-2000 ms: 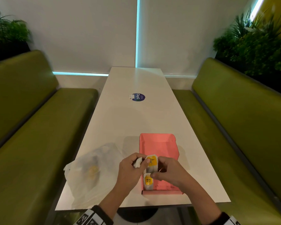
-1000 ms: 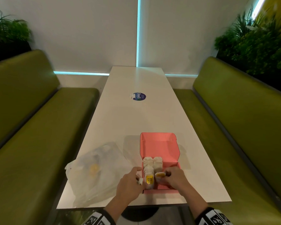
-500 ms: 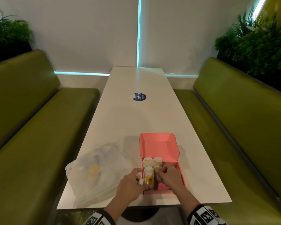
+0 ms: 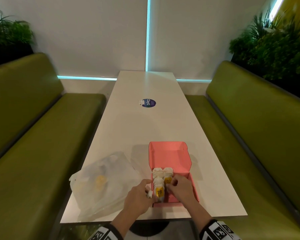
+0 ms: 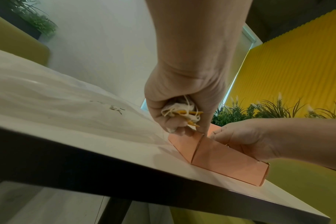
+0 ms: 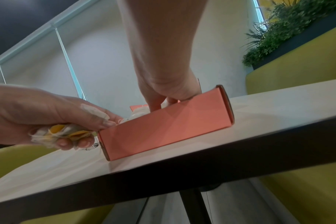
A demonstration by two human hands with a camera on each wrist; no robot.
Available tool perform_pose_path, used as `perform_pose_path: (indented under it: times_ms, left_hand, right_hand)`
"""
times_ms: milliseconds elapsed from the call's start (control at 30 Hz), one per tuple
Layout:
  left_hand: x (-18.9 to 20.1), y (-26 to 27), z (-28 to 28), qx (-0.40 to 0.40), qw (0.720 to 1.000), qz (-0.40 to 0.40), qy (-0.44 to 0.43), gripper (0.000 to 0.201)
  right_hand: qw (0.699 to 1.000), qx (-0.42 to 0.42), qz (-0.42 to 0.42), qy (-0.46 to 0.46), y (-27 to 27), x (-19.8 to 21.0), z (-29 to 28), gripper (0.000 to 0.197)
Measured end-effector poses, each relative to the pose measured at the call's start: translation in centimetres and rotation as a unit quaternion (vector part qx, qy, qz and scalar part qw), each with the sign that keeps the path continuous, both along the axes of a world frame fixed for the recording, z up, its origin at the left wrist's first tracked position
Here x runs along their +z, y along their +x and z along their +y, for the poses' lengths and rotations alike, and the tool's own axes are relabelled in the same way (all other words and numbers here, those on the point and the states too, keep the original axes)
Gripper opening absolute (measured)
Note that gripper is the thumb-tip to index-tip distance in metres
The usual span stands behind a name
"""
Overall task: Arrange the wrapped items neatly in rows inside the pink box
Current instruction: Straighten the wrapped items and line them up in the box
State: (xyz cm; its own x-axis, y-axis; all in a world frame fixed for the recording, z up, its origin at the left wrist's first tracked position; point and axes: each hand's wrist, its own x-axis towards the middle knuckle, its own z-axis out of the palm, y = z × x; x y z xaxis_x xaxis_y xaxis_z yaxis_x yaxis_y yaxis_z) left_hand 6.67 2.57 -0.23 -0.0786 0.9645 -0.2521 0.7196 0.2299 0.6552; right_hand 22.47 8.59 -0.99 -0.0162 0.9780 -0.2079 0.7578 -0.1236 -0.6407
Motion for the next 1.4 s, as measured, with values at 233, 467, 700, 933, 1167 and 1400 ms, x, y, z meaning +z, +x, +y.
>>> perform_pose_path:
  times_ms: [233,467,700,933,1167,1400]
  left_hand:
    - [-0.2,-0.5,0.2,0.05,0.994,-0.093,0.015,0.086]
    - [1.3,-0.2,0.7,0.021,0.972,-0.23,0.052,0.094]
    - [3.4,-0.1,0.2,-0.039,0.944,-0.326,0.034,0.081]
    - [4.3,-0.9,-0.2,-0.012,0.937,-0.347,0.036,0.028]
    - [5.1,-0.3,-0.2,0.045,0.936,-0.339,0.081,0.013]
    - [5.6,-0.2,-0.2,-0.012,0.944,-0.318,0.089,0.005]
  right_hand:
    - [0.998,-0.007,-0.017,0.061,0.4,0.7,0.1,0.008]
    - [0.962,0.231,0.146,0.015,-0.1,5.9,-1.8,0.038]
    - [0.952,0.249,0.171,0.055,-0.3,6.6,-1.7,0.021]
    - [0.949,0.098,0.299,0.01,0.2,6.8,-0.8,0.009]
    - [0.961,0.082,0.265,0.005,0.4,7.5,-1.0,0.013]
    - [0.958,0.205,0.199,0.003,0.6,8.1,-1.1,0.013]
